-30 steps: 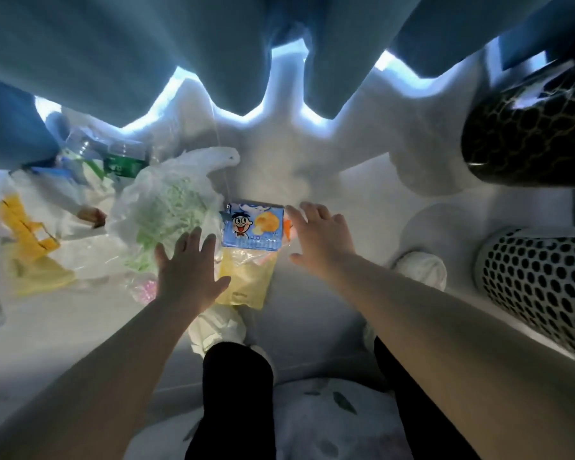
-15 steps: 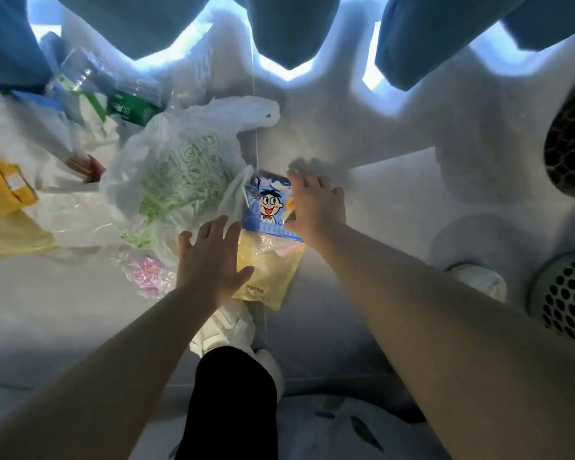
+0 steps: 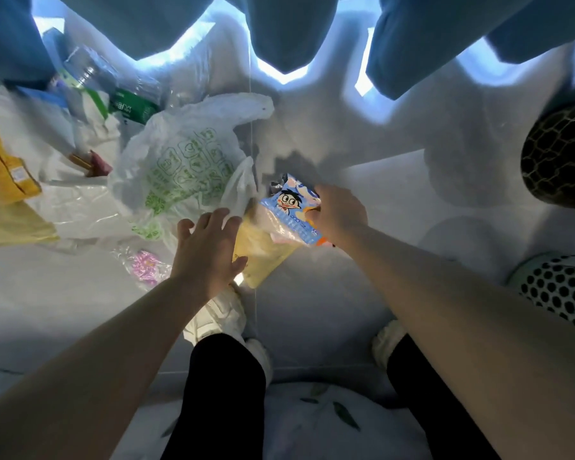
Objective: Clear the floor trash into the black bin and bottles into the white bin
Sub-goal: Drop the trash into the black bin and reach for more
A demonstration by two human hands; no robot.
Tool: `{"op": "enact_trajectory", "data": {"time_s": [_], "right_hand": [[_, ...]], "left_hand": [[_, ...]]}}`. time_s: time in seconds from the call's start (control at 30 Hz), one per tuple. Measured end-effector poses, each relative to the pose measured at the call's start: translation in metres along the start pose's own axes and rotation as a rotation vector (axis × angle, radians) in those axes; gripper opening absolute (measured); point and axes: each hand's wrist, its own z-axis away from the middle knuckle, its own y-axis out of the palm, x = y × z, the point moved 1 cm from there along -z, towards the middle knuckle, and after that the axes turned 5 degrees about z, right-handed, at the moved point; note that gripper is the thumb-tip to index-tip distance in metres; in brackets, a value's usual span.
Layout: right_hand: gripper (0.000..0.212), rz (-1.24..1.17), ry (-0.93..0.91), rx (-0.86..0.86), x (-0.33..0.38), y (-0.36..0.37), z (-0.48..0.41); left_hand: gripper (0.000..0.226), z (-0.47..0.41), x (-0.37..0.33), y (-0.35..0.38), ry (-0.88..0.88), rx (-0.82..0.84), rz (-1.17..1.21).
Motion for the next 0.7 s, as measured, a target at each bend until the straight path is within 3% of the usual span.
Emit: {"op": "enact_trajectory", "data": {"time_s": [0.2, 0.27, 0.47, 0.57, 0.7], "right_hand": [[0.014, -0.266, 0.113, 0.068, -0.035, -0.027, 0.011], [0.022, -0.283, 0.147, 0.051, -0.044, -0.032, 0.014], [0.021, -0.348, 0.195, -0.023, -0.083, -0.043, 0.022], [0.022, -0.364, 0.216, -0.008, -0.108, -0.051, 0.025], [0.020, -0.323, 0.228, 0.003, -0.143, -0.053, 0.016]], "left_hand": [[0.054, -0.014, -0.030, -0.015, -0.044, 0.027, 0.067], [0.051, -0.021, -0.039, -0.016, -0.086, 0.044, 0.110], [0.047, -0.035, -0.066, -0.007, -0.139, 0.092, 0.125], [0.052, -0.048, -0.085, 0.003, -0.081, 0.081, 0.068], [0.075, -0.077, -0.113, 0.017, 0.123, -0.031, -0.130]]}}
